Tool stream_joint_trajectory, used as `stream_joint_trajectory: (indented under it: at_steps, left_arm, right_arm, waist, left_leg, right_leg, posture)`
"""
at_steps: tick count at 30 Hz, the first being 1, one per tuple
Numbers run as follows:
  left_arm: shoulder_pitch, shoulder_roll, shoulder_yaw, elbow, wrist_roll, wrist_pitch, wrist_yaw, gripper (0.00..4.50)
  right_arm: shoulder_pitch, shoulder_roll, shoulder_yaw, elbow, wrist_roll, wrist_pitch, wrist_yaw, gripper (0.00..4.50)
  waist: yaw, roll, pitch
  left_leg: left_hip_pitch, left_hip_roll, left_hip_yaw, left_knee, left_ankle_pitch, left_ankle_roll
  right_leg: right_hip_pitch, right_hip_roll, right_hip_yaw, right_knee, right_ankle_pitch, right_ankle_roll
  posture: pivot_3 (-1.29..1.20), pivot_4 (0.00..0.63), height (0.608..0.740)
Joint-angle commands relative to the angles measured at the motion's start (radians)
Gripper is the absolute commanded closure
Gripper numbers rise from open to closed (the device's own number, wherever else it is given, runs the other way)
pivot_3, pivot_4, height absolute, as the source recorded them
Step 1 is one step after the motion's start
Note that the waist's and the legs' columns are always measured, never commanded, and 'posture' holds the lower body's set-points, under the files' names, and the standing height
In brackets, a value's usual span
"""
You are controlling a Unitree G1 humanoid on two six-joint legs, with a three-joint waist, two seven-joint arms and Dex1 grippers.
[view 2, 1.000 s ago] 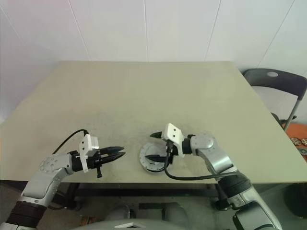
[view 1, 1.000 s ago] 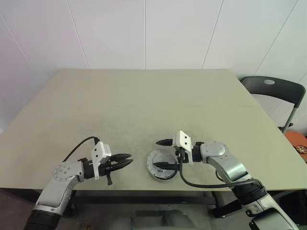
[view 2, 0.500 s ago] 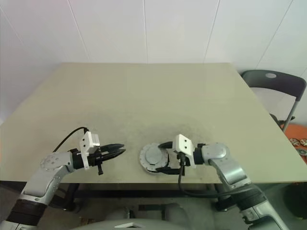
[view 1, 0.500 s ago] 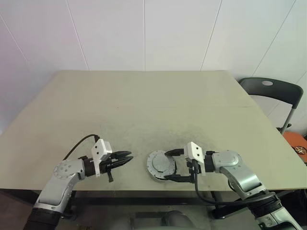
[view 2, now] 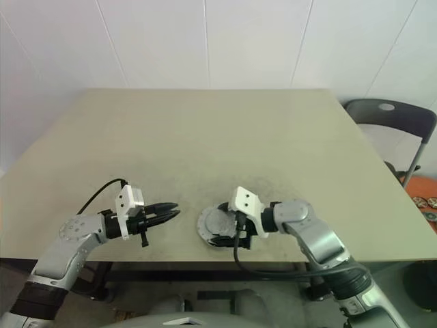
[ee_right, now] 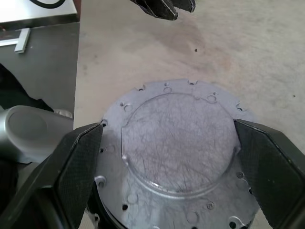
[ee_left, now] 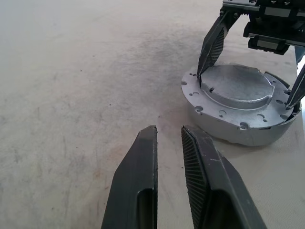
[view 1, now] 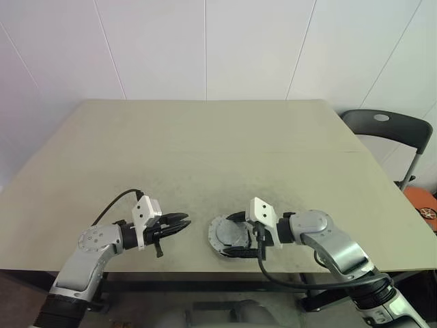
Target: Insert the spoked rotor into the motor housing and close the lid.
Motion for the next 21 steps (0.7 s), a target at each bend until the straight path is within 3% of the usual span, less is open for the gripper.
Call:
stream_joint_trajectory:
  at_steps: [1, 5, 10, 15, 20, 21]
  left_arm:
    - [-0.018, 0.0, 0.007, -0.036, 0.002, -0.002, 0.008, 3.58]
    - [-0.021, 0.001, 0.008, -0.037, 0.004, -0.002, 0.012, 3.58]
    - [-0.024, 0.0, 0.006, -0.037, 0.007, -0.002, 0.016, 3.58]
    - [-0.026, -0.002, 0.004, -0.037, 0.009, -0.002, 0.017, 3.58]
    - [-0.023, -0.003, 0.004, -0.038, 0.012, -0.002, 0.019, 3.58]
    - [-0.023, -0.003, 0.004, -0.037, 0.013, -0.002, 0.02, 3.58]
  right_arm:
    - [-0.033, -0.001, 0.01, -0.101, 0.018, 0.066, -0.01, 0.19]
    - [-0.101, -0.017, -0.03, -0.198, 0.076, 0.194, -0.017, 1.23]
    - [-0.201, 0.009, -0.042, -0.284, 0.134, 0.366, -0.082, 2.91]
    - [-0.202, 0.066, -0.002, -0.286, 0.136, 0.395, -0.16, 2.91]
    - [-0.141, 0.06, 0.052, -0.229, 0.096, 0.288, -0.165, 2.91]
    - [-0.131, 0.052, 0.051, -0.218, 0.098, 0.27, -0.153, 2.75]
  waist:
    - [0.0, 0.001, 0.001]
    - [0.0, 0.001, 0.004]
    - [0.0, 0.001, 0.005]
    - [0.0, 0.001, 0.005]
    - [0.001, 0.0, 0.005]
    - [0.001, 0.0, 0.005]
  left_leg:
    - [0.0, 0.0, 0.0, 0.0, 0.0, 0.0]
    - [0.0, 0.0, 0.0, -0.001, 0.0, 0.0]
    - [-0.001, 0.0, 0.0, 0.0, 0.0, 0.0]
    - [-0.003, 0.0, 0.0, -0.001, 0.0, 0.0]
    - [-0.017, 0.0, 0.0, 0.002, 0.0, 0.0]
    - [-0.018, -0.001, 0.0, 0.002, 0.0, 0.0]
  right_leg:
    - [0.0, 0.0, 0.0, 0.0, 0.0, 0.0]
    - [-0.001, 0.0, 0.0, 0.0, 0.0, 0.0]
    - [-0.001, 0.0, 0.0, 0.0, 0.0, 0.0]
    - [-0.003, 0.0, 0.0, 0.0, 0.0, 0.0]
    - [-0.016, 0.0, -0.001, 0.001, 0.001, 0.002]
    - [-0.016, 0.0, -0.001, 0.001, 0.002, 0.004]
  posture:
    - [0.0, 0.0, 0.74]
    - [0.0, 0.0, 0.74]
    - [0.0, 0.0, 0.74]
    - [0.0, 0.0, 0.74]
    - [0.0, 0.0, 0.74]
    - [0.0, 0.0, 0.74]
